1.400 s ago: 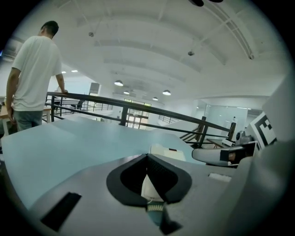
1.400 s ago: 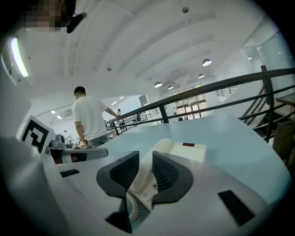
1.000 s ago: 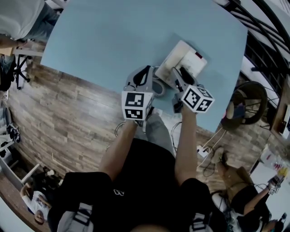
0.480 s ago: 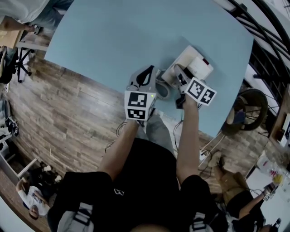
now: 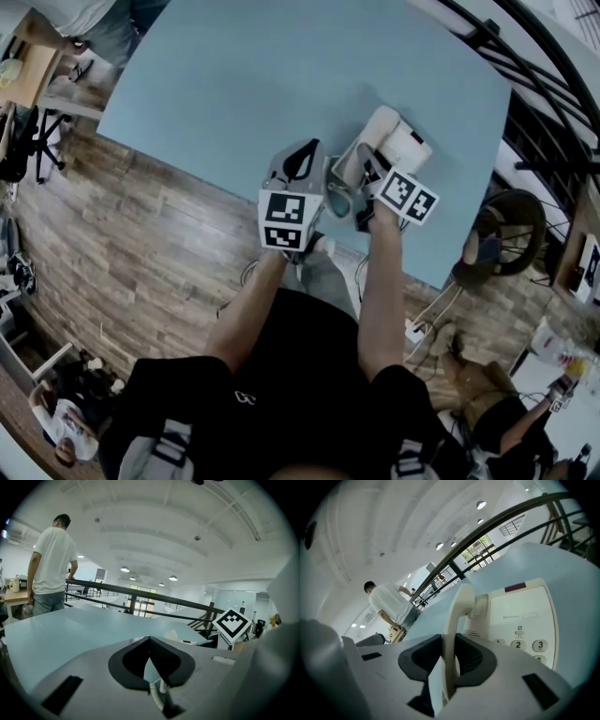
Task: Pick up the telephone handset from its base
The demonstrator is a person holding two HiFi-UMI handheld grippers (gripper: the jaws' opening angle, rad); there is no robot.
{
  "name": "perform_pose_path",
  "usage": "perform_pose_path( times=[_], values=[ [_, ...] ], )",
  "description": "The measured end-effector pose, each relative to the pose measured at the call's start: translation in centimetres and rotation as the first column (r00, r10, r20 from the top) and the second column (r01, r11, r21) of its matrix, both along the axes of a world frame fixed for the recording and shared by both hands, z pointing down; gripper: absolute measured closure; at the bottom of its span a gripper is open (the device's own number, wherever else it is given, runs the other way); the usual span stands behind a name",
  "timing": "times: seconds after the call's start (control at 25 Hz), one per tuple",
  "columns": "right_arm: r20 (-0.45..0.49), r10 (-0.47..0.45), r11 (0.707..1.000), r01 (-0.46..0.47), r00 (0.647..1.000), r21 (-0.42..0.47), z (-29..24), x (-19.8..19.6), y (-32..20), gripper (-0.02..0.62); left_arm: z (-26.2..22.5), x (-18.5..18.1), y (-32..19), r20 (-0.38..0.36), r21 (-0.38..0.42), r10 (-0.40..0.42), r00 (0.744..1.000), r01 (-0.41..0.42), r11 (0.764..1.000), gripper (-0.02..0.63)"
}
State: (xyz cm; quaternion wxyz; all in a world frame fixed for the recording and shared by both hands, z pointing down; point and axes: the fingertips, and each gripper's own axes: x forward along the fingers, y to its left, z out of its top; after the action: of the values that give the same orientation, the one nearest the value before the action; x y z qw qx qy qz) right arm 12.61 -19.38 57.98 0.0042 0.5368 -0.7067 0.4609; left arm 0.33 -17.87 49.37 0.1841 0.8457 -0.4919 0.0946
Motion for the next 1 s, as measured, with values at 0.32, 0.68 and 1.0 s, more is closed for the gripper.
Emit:
perform_pose_path(
  times=[0.32,0.68,1.0],
  values=[
    [-0.068,0.031,0.971,-0.014,0.997,0.240,-8.1,0.8,1.0,0.515,-4.3,1.1,0.1,-0.020,0.097,0.033,0.999,-0.031,0.995,0.607],
    [-0.384,0.154,0.848,0.077,0.910,0.524,-18.4,2.9,3.6,0.515,-9.9,2.7,0.1,-0.051,0.226,0.074,0.996,-0.061,0.972,0.607],
    [-0.464,0.217,0.809,0.108,0.859,0.578,-21.5,4.7,5.6,0.515,-13.2,4.1,0.3,-0.064,0.301,0.099,0.993,-0.075,0.951,0.607]
  ],
)
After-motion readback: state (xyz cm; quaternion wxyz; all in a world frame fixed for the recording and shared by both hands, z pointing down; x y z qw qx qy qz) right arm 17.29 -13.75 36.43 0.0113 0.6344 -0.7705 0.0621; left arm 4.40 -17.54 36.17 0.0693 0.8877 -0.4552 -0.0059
